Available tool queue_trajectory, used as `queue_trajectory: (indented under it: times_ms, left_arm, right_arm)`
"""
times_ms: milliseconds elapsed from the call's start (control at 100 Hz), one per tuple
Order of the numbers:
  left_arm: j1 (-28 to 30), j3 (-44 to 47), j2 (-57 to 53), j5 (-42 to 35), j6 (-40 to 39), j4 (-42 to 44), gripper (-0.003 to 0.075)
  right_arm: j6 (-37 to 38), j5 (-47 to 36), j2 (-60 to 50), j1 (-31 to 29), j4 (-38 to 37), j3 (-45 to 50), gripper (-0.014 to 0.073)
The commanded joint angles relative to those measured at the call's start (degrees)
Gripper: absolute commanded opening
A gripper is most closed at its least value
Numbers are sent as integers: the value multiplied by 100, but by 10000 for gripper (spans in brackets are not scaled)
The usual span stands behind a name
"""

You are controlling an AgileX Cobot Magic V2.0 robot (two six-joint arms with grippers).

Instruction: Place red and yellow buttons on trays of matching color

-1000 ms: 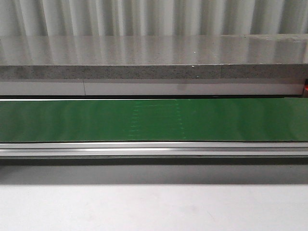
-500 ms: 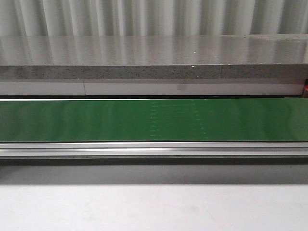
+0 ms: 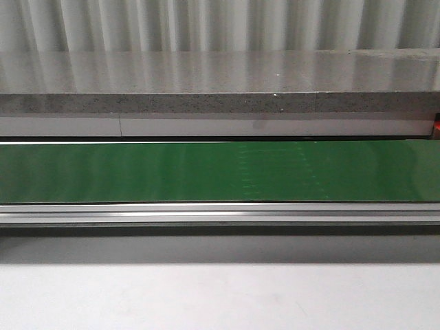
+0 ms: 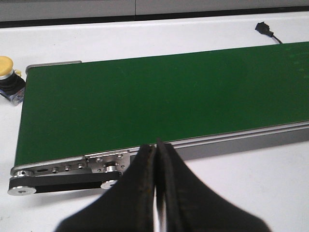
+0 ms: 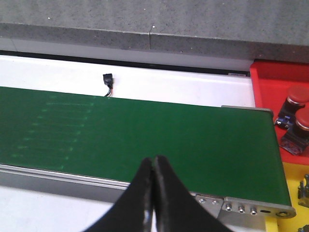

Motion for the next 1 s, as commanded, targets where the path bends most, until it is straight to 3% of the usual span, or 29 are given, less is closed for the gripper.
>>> queue_trajectory:
  times_ms: [0,470,820,910,990]
  left_arm:
    - [-47,-170,3,-338,2,-110,-20]
    - [24,-221,186,-804,-40,22,-20]
    - [1308,-1012,1647,-674,-368,55,-13]
    - [1647,-1241,1980,-501,-368,55,61]
    - [1899,-1448,2282,-407,-368,55,197]
  right_arm:
    - [-69,-284,-156,11,47,-96,-67]
    - [-69,-167,-275,11,47,-96,-67]
    - [-69,-167,-275,11,47,-96,-67]
    - [-69,-167,-275,11,47,-96,-67]
    - [-69,-167,-275,11,47,-96,-67]
